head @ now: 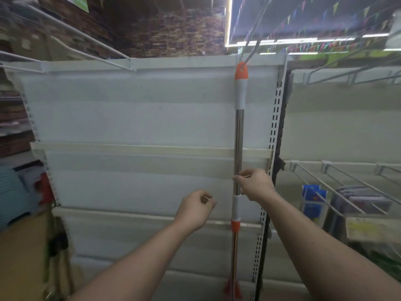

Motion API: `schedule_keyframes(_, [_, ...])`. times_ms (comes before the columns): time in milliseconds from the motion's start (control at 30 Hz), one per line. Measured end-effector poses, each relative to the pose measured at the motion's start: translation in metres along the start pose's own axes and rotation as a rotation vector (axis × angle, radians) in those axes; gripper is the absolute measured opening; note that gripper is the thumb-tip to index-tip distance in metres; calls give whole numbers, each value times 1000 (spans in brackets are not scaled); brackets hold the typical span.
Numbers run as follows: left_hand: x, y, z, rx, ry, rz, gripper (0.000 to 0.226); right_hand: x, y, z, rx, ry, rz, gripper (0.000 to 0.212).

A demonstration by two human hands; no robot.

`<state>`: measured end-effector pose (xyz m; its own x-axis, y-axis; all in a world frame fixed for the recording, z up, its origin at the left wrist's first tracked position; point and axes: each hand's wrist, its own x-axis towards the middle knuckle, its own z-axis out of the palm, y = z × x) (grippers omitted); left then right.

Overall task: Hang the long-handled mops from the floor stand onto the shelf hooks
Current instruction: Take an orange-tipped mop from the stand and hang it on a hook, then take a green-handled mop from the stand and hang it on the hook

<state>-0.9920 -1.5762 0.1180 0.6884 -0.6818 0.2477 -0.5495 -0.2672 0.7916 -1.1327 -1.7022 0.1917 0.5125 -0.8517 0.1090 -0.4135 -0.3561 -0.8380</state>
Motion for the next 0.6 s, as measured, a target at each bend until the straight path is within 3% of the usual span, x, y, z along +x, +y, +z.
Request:
schedule_keyframes(133, [-29,-30,-13,-26,33,-70,11,-28,23,30,72,-77,46,32])
schedule_keyframes(233, [-54,-59,-27,-81,35,-136,5,-52,31,60,108,-149,81,15])
schedule_keyframes(300, [-70,-80,-43,-83,37,-187,8,-67,32,83,125,-175,109,22])
schedule_keyframes(433, [-101,-126,-90,-93,58,-316,17,-98,28,142,178,-229,155,18])
schedule_keyframes(600, [-146,-185,-169,-96,67,-384,9,-144,6,232,224,-321,189,20])
